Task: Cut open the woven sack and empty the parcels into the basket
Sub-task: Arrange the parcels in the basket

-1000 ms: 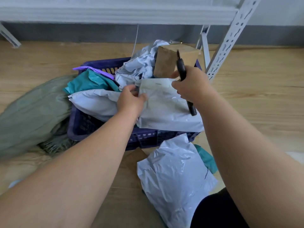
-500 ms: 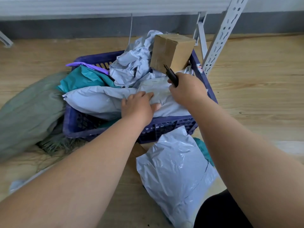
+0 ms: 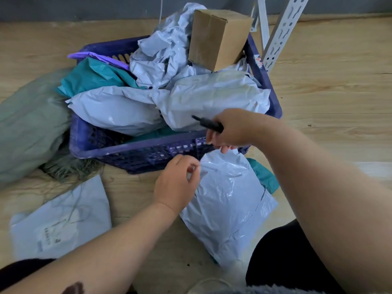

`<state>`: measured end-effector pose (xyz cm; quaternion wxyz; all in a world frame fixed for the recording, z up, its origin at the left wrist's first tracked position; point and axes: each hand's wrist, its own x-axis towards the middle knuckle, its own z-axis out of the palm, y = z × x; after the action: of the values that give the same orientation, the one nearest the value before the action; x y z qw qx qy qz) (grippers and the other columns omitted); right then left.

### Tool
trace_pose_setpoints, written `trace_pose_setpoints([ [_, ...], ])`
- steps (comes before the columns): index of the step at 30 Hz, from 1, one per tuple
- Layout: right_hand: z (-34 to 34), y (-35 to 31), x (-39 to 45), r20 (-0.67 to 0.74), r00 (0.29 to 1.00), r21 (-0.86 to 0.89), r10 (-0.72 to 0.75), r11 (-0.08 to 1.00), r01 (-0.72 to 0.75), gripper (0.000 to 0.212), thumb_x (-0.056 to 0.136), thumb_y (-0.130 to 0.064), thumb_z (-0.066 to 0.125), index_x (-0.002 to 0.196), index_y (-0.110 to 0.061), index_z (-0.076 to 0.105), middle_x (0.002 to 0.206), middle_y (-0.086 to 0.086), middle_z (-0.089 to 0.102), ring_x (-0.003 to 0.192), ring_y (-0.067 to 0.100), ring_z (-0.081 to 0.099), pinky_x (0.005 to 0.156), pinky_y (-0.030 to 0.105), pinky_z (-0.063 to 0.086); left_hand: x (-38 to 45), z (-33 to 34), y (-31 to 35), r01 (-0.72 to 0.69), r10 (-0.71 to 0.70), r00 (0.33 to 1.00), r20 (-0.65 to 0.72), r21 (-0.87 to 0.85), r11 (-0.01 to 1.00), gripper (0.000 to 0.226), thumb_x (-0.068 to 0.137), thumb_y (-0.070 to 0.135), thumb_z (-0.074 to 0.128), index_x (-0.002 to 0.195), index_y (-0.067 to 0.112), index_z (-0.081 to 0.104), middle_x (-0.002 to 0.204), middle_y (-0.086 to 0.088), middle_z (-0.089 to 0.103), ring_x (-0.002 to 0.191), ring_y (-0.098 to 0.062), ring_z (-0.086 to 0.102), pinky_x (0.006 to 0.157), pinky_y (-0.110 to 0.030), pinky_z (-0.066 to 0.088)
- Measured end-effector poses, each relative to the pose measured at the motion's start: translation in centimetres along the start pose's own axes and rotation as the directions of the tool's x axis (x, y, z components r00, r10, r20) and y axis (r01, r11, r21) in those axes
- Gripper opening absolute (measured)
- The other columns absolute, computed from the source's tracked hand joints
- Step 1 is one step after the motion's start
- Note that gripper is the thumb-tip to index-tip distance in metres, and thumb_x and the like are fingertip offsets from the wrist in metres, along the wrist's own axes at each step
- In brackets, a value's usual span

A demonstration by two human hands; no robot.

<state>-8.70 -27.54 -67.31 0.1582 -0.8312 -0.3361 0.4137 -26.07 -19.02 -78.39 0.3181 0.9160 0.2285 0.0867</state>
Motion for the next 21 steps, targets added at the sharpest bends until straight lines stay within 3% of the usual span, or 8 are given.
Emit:
trace_pose_setpoints([
  [3, 2.8, 1.0, 1.4, 0.076, 0.997, -0.218, -0.033, 0.975, 0.049, 0.030, 0.087, -0.009, 0.051, 0.105, -0.028, 0.066, 0.076, -0.007, 0.068, 0.082, 0.013, 0.067, 0.061, 0.024, 0.044, -1.5, 1.3, -2.7, 0.395, -0.398, 0.917, 0.000, -0.136, 0.909, 0.046, 0.076, 0.040, 0.075, 0.112, 0.024, 0.052, 0.110, 0.006, 0.047, 0.101, -0.011, 0.050, 0.084, -0.023, 0.041],
  [5, 5.4, 1.3, 2.4, 0.108, 0.990, -0.313, -0.088, 0.943, 0.118, 0.033, 0.088, -0.009, 0.051, 0.116, -0.025, 0.061, 0.091, -0.003, 0.067, 0.094, 0.020, 0.062, 0.069, 0.029, 0.046, -1.8, 1.9, -3.8, 0.546, -0.520, 0.835, 0.180, -0.152, 0.824, 0.091, 0.066, 0.046, 0.082, 0.139, 0.016, 0.035, 0.136, -0.004, 0.037, 0.123, -0.020, 0.043, 0.097, -0.027, 0.038],
  [7, 8.1, 1.9, 3.4, 0.167, 0.982, -0.354, -0.090, 0.924, 0.145, 0.036, 0.088, -0.009, 0.051, 0.119, -0.026, 0.056, 0.106, 0.002, 0.065, 0.097, 0.025, 0.060, 0.078, 0.036, 0.050, -1.8, 2.5, -4.4, 0.605, -0.528, 0.769, 0.361, -0.144, 0.783, 0.115, 0.060, 0.047, 0.086, 0.149, 0.018, 0.019, 0.149, -0.006, 0.027, 0.134, -0.023, 0.034, 0.105, -0.031, 0.036],
  [11, 10.2, 3.4, 4.4, 0.232, 0.970, -0.296, -0.072, 0.945, 0.141, 0.045, 0.089, -0.010, 0.051, 0.128, -0.031, 0.050, 0.120, 0.001, 0.058, 0.102, 0.025, 0.058, 0.087, 0.041, 0.050, -1.4, 2.8, -5.2, 0.460, -0.465, 0.812, 0.353, 0.103, 0.882, 0.116, 0.061, 0.043, 0.085, 0.152, 0.025, 0.015, 0.153, -0.004, 0.025, 0.139, -0.024, 0.027, 0.105, -0.033, 0.034],
  [14, 10.6, 4.0, 4.8, 0.235, 0.972, -0.373, -0.023, 0.921, 0.112, 0.055, 0.091, -0.012, 0.052, 0.140, -0.032, 0.040, 0.130, 0.005, 0.050, 0.108, 0.029, 0.056, 0.091, 0.042, 0.049, -1.5, 2.5, -5.7, 0.293, -0.407, 0.804, 0.434, 0.306, 0.906, 0.103, 0.063, 0.053, 0.079, 0.149, 0.032, 0.025, 0.156, 0.002, 0.017, 0.141, -0.027, 0.017, 0.110, -0.042, 0.029],
  [16, 11.0, 3.9, 5.0, 0.215, 0.976, -0.461, 0.042, 0.885, 0.063, 0.045, 0.092, -0.016, 0.055, 0.136, -0.025, 0.047, 0.124, 0.009, 0.050, 0.105, 0.030, 0.057, 0.088, 0.040, 0.050, -1.9, 2.5, -5.9, 0.317, -0.412, 0.776, 0.478, 0.270, 0.909, 0.101, 0.063, 0.057, 0.078, 0.147, 0.030, 0.029, 0.157, 0.000, 0.017, 0.143, -0.028, 0.015, 0.112, -0.042, 0.027],
  [18, 10.8, 3.2, 5.0, 0.215, 0.974, -0.508, 0.065, 0.859, 0.055, 0.030, 0.091, -0.019, 0.057, 0.120, -0.015, 0.058, 0.115, 0.009, 0.057, 0.100, 0.028, 0.058, 0.079, 0.034, 0.048, -1.9, 2.1, -5.6, 0.468, -0.473, 0.773, 0.422, 0.123, 0.875, 0.107, 0.062, 0.060, 0.079, 0.149, 0.025, 0.026, 0.155, -0.004, 0.020, 0.143, -0.026, 0.020, 0.113, -0.040, 0.027],
  [21, 8.8, 0.8, 4.3, 0.195, 0.980, -0.427, -0.028, 0.898, 0.111, 0.021, 0.088, -0.025, 0.061, 0.105, -0.013, 0.063, 0.094, 0.004, 0.060, 0.090, 0.025, 0.057, 0.069, 0.028, 0.038, -0.5, -0.2, -5.1, 0.529, -0.443, 0.754, 0.485, -0.049, 0.847, 0.095, 0.057, 0.060, 0.082, 0.139, 0.029, 0.045, 0.142, 0.003, 0.045, 0.131, -0.019, 0.044, 0.105, -0.031, 0.041],
])
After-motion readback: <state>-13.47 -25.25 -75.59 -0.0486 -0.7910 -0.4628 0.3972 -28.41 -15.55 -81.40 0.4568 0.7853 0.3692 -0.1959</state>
